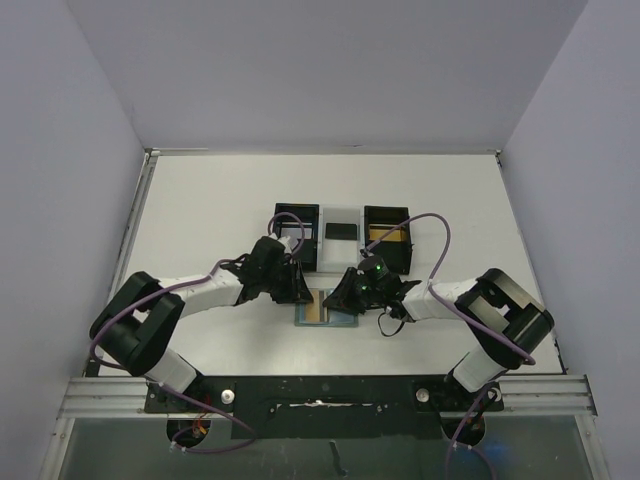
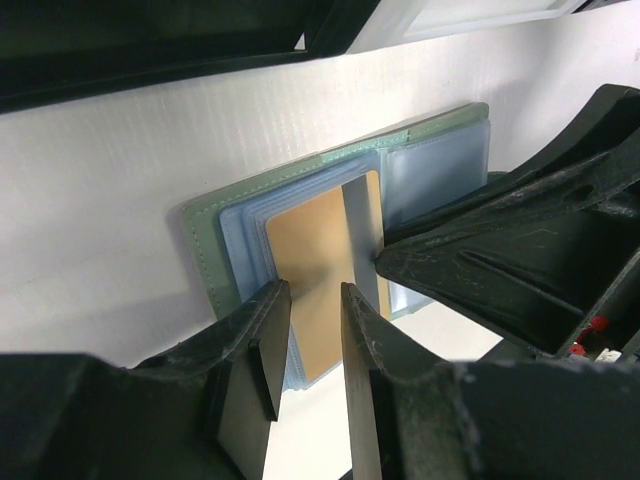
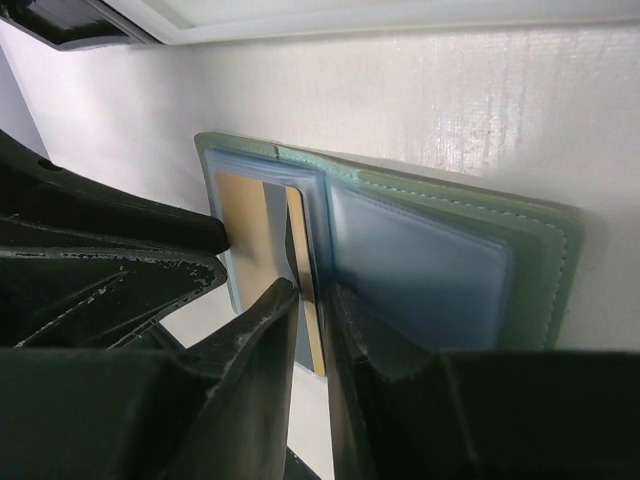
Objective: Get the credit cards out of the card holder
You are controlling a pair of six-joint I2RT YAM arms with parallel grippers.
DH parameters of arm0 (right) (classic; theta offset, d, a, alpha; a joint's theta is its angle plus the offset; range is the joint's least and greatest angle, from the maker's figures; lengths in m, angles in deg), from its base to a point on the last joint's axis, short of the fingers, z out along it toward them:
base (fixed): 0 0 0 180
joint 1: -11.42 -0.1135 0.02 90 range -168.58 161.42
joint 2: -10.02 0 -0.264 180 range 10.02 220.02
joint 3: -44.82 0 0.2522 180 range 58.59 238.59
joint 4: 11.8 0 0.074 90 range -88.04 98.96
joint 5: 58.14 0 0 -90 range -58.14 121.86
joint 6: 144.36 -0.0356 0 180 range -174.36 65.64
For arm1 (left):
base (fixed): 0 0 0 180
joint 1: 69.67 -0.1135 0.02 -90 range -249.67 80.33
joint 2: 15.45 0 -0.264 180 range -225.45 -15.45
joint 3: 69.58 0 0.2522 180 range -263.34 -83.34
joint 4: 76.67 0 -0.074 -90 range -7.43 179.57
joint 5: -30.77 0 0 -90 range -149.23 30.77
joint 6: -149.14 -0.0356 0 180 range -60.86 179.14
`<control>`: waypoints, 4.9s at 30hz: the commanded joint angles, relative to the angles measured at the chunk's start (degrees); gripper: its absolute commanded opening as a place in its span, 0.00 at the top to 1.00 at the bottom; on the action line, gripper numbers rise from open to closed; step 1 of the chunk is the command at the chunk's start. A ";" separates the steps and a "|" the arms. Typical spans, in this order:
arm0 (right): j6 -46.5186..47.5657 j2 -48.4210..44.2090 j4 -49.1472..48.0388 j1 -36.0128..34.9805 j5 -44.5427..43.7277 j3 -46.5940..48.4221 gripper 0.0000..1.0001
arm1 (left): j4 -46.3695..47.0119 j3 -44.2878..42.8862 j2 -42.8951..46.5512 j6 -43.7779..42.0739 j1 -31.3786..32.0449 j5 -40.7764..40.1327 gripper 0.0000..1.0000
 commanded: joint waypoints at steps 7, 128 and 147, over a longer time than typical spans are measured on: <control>0.62 -0.04 -1.50 0.74 1.06 1.52 0.92 | -3.70 0.32 -1.68 -3.32 0.95 -3.97 0.77; 7.05 -3.68 14.29 -0.62 -4.65 6.20 1.00 | -17.58 -6.78 -3.25 -5.67 9.33 -16.32 0.93; 0.68 -3.39 2.10 1.49 -1.11 -1.54 0.78 | -8.29 -8.55 0.40 -3.78 9.17 -9.29 0.66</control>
